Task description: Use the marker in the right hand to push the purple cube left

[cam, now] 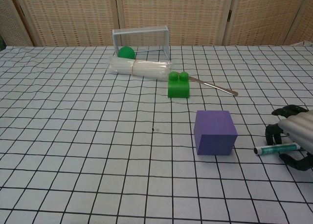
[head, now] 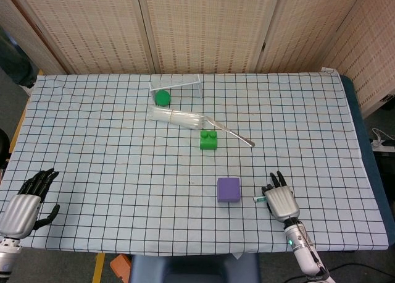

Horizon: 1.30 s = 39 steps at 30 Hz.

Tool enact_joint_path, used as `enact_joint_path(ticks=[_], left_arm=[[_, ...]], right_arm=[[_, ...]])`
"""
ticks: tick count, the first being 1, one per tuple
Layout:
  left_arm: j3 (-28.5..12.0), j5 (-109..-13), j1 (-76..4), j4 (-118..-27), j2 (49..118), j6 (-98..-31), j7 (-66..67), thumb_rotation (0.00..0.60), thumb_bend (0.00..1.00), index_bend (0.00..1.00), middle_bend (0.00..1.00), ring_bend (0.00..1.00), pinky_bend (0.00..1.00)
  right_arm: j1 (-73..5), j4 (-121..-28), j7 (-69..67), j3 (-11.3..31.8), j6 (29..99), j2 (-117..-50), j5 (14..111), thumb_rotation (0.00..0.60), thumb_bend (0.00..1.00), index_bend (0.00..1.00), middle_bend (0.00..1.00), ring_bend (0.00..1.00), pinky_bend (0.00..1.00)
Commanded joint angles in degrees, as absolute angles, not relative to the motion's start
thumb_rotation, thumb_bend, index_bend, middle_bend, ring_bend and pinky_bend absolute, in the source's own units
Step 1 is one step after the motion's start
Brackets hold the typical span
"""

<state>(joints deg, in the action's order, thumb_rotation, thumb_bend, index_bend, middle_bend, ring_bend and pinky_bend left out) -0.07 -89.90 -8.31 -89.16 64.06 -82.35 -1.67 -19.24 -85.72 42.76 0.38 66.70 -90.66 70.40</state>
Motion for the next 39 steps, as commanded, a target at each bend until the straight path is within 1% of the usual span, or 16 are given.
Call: enact_joint_path(ticks=[1,5,16,18,21,26,29,31,39], left_arm=[[-0.1,-89.7,-8.3,-89.1,64.0,-82.2,-1.7,0.6,0.41,0.0,0.0,0.0,0.15],[-0.2,-89.5,-8.4,-89.1,64.0,-82.1,-1.5,0.6,0.41,0.01,0.0,0.0,0.15],[-0.6,-88.4,-8.3,-89.2,64.5,-82.1,0.1,0.6,0.4,0.03,0.0,0.0,0.15],[-0.6,-88.5,-8.3,-89.2,64.4,-82.2,0.1,0.6,0.4,0.03,0.0,0.0,0.15],[-0.6,-88.4,-8.3,-89.2,64.4,-82.3,0.1,0.6,0.4,0.03,0.0,0.0,0.15],[-0.7,-88.3,-8.2,-89.2,64.4,-82.5,0.0,0.6,0.41,0.03,0.0,0.0,0.15],[-0.7,-88.3,-8.2,-89.2,64.4,-82.4,-0.1,0.6,0.41,0.03,0.0,0.0,0.15],[-0.7,-88.3,-8.2,-89.3,64.4,-82.4,0.0,0.6,0.4,0.03,0.0,0.0,0.15],[-0.6,-88.7,-8.2,-89.3,64.4,-82.5,-0.2,0.6,0.41,0.04,0.0,0.0,0.15]], right_arm=[[-19.3,-85.3,42.6,0.3,67.0,-91.1,70.6,0.6,0.35,0.43,0.44,0.06,0.0],[-19.2,-84.5,42.4,0.1,67.5,-91.7,71.3,0.6,0.35,0.48,0.48,0.09,0.0],[-19.1,-83.5,42.8,-0.2,68.2,-92.4,71.8,0.6,0.37,0.52,0.52,0.11,0.0],[-19.1,-83.3,42.7,-0.2,68.5,-92.6,72.1,0.6,0.37,0.56,0.55,0.15,0.0],[-18.9,-82.8,42.8,-0.3,68.8,-92.9,72.4,0.6,0.39,0.65,0.61,0.21,0.0],[-18.7,-81.8,42.4,-0.1,69.8,-93.3,73.1,0.6,0.41,0.77,0.71,0.29,0.01],[-18.5,-81.5,41.7,0.2,70.9,-93.5,73.9,0.6,0.43,0.83,0.75,0.34,0.03],[-18.3,-81.7,41.2,0.5,71.6,-93.4,74.3,0.6,0.43,0.85,0.76,0.35,0.03],[-18.8,-82.7,40.8,2.5,72.6,-93.6,74.4,0.6,0.43,0.85,0.77,0.36,0.03]])
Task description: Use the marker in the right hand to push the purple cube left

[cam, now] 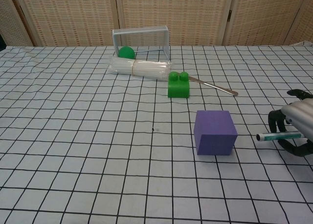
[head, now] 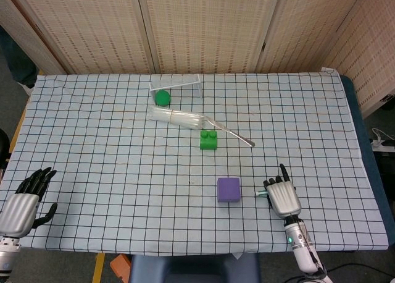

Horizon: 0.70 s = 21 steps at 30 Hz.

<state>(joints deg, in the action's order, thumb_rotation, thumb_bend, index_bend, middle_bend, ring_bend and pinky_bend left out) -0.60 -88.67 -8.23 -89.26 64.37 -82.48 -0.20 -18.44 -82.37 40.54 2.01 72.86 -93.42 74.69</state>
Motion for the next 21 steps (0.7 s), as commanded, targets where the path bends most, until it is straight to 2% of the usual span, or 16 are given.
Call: enact_joint_path(ticks=[1,11,21], left_arm=[[-0.5,-88.8,-8.2,-89.3,64.3,-82.5,-0.3,0.6,0.41,0.04,0.0,0.0,0.15],[-0.3,-89.5,-8.1,-89.3,63.9,-83.1,-1.6,0.6,0.41,0.04,0.0,0.0,0.15],[-0.1,-90.4,-7.9,-89.1,63.3,-83.7,-3.5,0.6,0.41,0.04,0.0,0.0,0.16]], right_arm=[[-19.1,-83.0,41.1,2.9,72.4,-93.8,74.2,0.6,0.43,0.85,0.77,0.36,0.03],[-21.6,-81.9,44.6,5.0,70.5,-97.5,72.1,0.6,0.43,0.86,0.77,0.36,0.03],[-23.1,-81.9,47.1,4.6,69.5,-100.3,71.8,0.6,0.43,0.86,0.77,0.36,0.03]])
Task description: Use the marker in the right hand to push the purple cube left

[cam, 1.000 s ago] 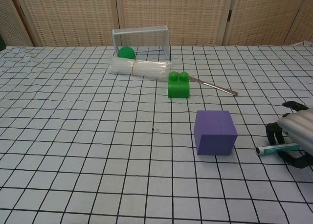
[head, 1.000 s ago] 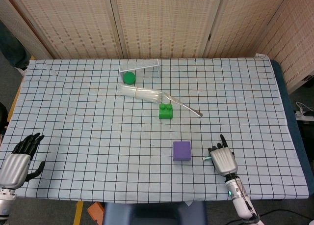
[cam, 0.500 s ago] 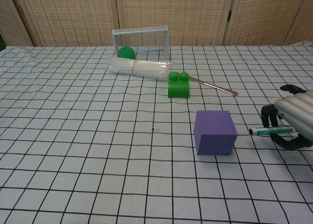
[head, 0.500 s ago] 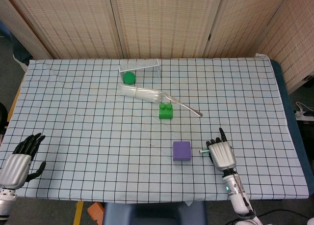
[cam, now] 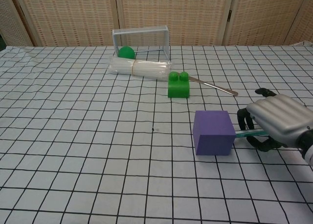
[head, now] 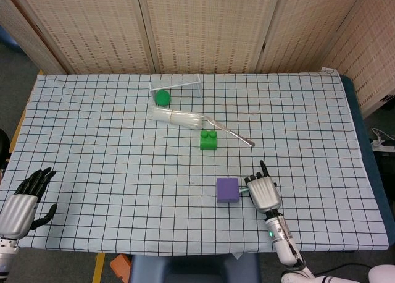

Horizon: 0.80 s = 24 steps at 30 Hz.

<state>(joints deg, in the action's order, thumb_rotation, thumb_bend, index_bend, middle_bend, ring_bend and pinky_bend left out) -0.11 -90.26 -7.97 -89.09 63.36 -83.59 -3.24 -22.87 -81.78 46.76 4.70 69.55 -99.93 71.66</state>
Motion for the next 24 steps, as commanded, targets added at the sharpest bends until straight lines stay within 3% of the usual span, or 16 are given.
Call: enact_joint_path(ticks=[1,5,8,24], left_arm=[[0.0,-90.5,-7.9,-89.1,63.2,-83.9,-3.7,0.6,0.41,0.04,0.0,0.0,0.16],[1.4,-91.7,-6.2,-88.6,63.1,-85.8,-4.9,0.6,0.41,0.04,0.0,0.0,0.16],[-0.4,-90.3,-8.0,-89.5,62.5,-83.9,-4.8,0.6,0.41,0.04,0.0,0.0,0.16],[0.0,-90.9,-7.2,-88.8,62.0,-85.2,-6.5,0.6,0.41,0.04,0.0,0.0,0.16]], right_arm=[[-23.3,-82.0,47.3,4.6,69.5,-100.6,71.9,0.6,0.43,0.86,0.77,0.36,0.03],[-24.2,-82.3,48.0,5.0,69.1,-101.8,71.8,0.6,0.43,0.86,0.77,0.36,0.03],[-25.1,-82.4,48.7,5.4,68.4,-102.9,71.5,0.6,0.43,0.86,0.77,0.36,0.03],[-31.2,-80.6,52.2,7.8,65.1,-110.6,70.7,0.6,0.43,0.86,0.77,0.36,0.03]])
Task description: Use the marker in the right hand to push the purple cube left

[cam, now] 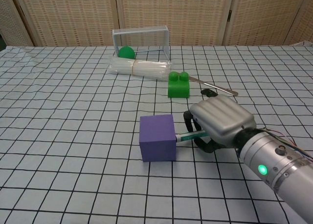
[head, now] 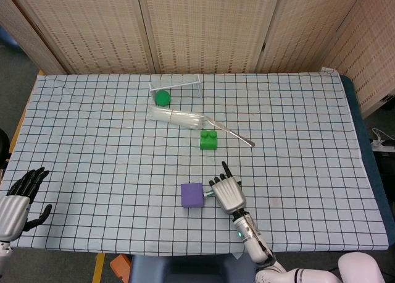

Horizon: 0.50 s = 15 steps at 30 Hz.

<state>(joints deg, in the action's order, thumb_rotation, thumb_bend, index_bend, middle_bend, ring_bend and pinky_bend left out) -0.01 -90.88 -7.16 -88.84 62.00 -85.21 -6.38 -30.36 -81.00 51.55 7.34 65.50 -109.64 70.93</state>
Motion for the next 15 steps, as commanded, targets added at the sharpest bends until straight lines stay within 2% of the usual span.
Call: enact_joint_path(ticks=[1,15], left_arm=[[0.0,-90.9,-7.2,-88.8,61.9,-85.1,-6.6,0.6,0.41,0.04,0.0,0.0,0.16],[-0.2,-91.0,-6.8,-88.4,61.6,-86.0,-8.2,0.6,0.41,0.04,0.0,0.0,0.16]], right_arm=[[-31.6,-80.5,52.4,8.1,64.9,-111.2,70.5,0.6,0.43,0.86,0.77,0.36,0.03],[-35.7,-79.0,54.7,8.7,62.4,-116.3,68.4,0.6,0.43,0.86,0.77,0.36,0.03]])
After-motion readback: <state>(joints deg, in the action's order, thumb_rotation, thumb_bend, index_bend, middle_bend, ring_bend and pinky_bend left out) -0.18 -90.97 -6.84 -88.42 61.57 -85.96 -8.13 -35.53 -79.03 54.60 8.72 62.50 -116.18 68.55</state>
